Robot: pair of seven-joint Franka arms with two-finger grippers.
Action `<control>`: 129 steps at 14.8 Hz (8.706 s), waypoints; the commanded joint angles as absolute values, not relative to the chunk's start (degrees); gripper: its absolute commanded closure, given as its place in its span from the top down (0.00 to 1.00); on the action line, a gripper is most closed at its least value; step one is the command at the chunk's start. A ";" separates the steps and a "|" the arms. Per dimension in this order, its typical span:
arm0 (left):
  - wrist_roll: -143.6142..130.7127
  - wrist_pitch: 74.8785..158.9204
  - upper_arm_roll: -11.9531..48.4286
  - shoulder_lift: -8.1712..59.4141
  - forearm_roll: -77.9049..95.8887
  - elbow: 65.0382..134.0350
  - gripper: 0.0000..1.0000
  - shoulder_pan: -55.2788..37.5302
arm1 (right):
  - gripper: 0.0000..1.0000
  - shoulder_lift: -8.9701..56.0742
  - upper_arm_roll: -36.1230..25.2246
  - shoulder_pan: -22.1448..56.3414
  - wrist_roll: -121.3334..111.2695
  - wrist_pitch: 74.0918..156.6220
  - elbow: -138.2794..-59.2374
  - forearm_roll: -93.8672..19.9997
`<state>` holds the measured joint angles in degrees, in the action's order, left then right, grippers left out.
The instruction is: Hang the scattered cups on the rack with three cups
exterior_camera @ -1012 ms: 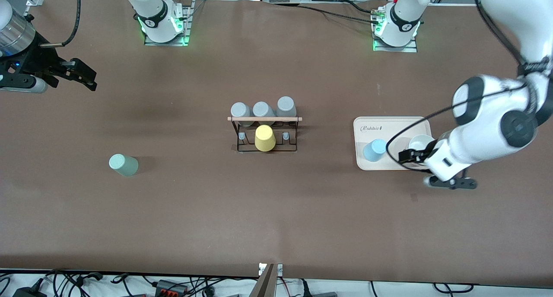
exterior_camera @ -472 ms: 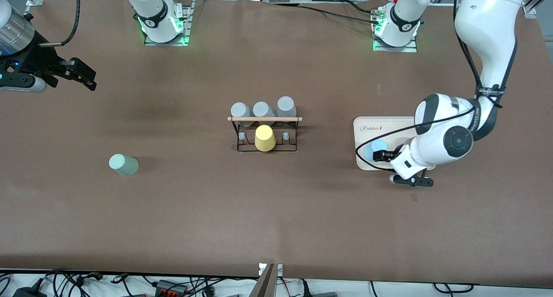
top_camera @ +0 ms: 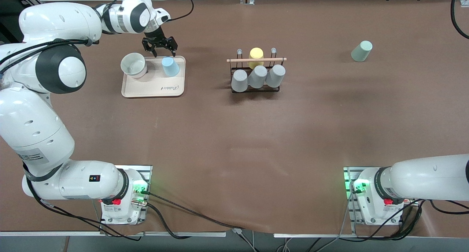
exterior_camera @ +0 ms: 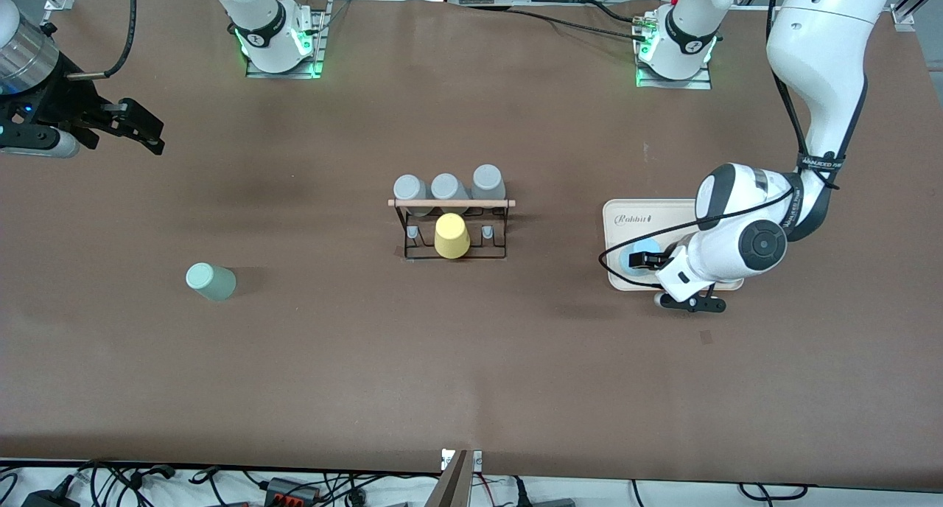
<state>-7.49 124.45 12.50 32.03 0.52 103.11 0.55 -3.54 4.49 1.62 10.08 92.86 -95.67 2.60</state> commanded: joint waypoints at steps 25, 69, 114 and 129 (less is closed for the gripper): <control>-24.92 114.61 14.50 34.09 5.36 77.98 0.01 -11.32 | 1.00 8.24 4.22 -1.84 6.87 98.42 -96.06 2.90; -14.24 98.26 16.08 9.07 1.76 90.24 1.00 3.87 | 0.36 26.19 18.81 10.97 37.32 104.85 -84.82 3.16; -10.55 94.92 4.04 2.90 1.58 93.96 1.00 -4.66 | 1.00 12.07 18.46 -8.88 17.32 86.74 -78.36 4.49; -10.46 94.92 4.04 2.99 1.58 93.87 1.00 -4.66 | 1.00 0.97 10.32 -3.81 11.60 88.07 -87.01 1.05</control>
